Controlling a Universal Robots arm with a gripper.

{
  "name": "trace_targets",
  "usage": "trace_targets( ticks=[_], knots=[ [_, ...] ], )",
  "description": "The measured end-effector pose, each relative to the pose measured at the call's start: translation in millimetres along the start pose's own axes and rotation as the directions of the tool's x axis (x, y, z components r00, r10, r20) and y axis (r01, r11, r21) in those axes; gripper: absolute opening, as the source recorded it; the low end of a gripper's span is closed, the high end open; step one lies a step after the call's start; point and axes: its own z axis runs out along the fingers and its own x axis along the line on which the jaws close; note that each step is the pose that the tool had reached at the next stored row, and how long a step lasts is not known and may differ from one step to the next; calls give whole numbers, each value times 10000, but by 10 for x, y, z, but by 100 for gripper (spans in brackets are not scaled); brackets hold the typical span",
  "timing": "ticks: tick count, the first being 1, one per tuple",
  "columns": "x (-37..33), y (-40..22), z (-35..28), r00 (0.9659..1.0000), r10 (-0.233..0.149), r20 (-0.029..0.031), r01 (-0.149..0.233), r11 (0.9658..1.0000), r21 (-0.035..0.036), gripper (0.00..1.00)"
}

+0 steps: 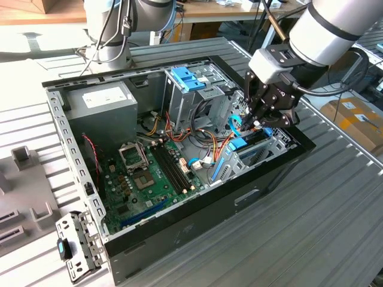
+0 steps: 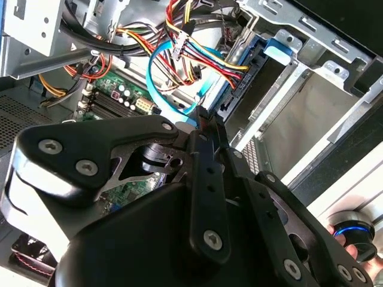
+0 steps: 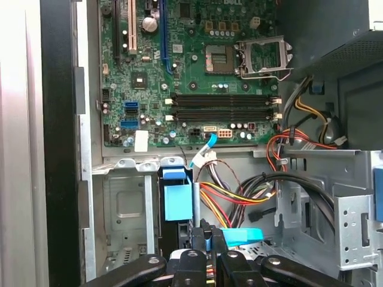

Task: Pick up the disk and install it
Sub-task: 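Insert the second disk wire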

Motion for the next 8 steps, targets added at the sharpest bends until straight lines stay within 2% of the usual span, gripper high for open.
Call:
trace_targets(
  ticks=[3, 8],
  knots=[
    [17, -2, 28, 10000, 1, 0, -1, 10000, 0, 16],
    [25, -2, 40, 10000, 0, -1, 0, 10000, 0, 16]
  ],
)
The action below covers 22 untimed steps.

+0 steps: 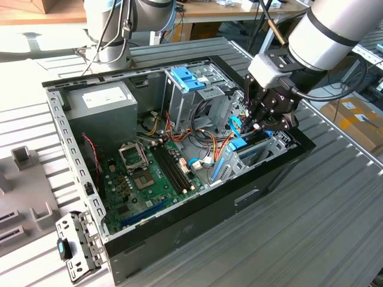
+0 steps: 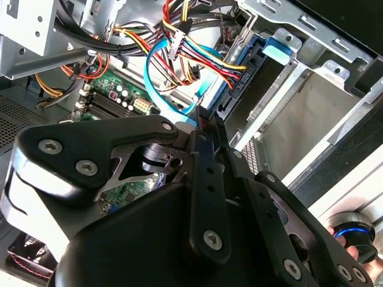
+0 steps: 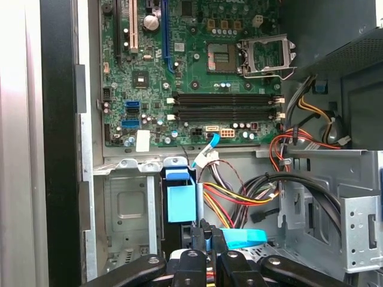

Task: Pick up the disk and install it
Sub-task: 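Insert the second disk wire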

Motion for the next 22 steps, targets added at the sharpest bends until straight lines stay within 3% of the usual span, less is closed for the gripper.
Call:
trace_targets(
  ticks=[8, 22],
  knots=[
    [13, -6, 30, 10000, -1, 3, 1, 10000, 0, 16],
    [61, -192, 16, 10000, 2, 4, -2, 10000, -9, 16]
  ],
)
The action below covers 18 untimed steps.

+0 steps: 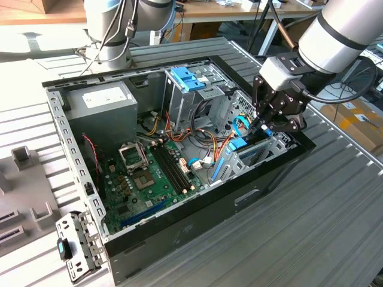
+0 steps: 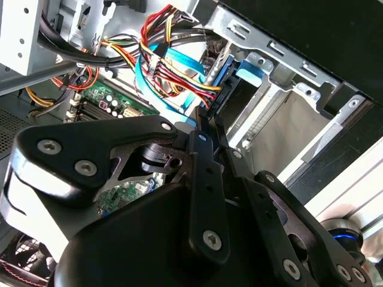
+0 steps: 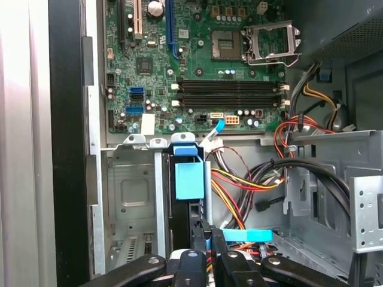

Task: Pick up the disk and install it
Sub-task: 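Insert the second disk wire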

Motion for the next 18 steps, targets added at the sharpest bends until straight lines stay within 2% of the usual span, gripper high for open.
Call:
trace_targets(
  ticks=[3, 18],
  knots=[
    [18, -16, -3, 10000, 0, 0, 0, 10000, 0, 16],
    [22, -20, 8, 10000, 0, 2, 0, 10000, 0, 16]
  ],
)
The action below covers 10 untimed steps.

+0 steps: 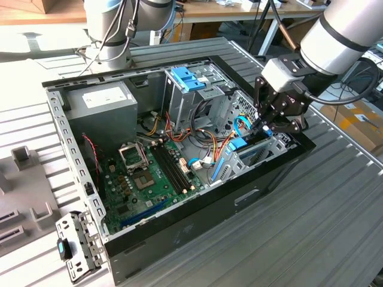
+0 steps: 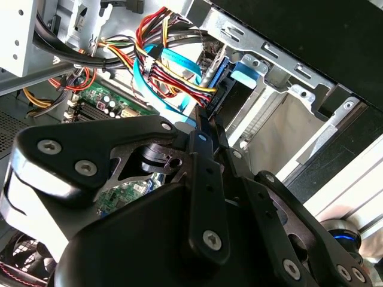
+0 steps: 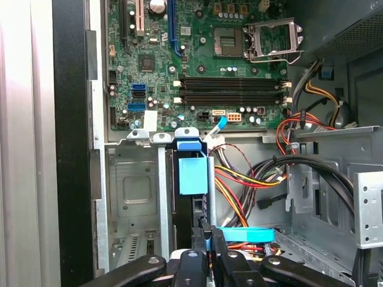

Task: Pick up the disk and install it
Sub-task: 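Insert the second disk wire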

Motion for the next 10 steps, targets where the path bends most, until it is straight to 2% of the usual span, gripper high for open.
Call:
trace_targets(
  ticks=[3, 4, 6, 8, 10],
  knots=[
    [7, 0, -1, 10000, 0, 18, 0, 10000, -1, 16],
    [15, -1, -3, 10000, -2, 89, 2, 10000, -4, 16],
    [41, -2, -7, 9989, -13, 478, 14, 10000, -24, 16],
    [67, -3, -11, 9985, -14, 545, 16, 10000, -27, 16],
    [113, -5, -18, 9983, -15, 575, 17, 10000, -29, 16]
  ],
)
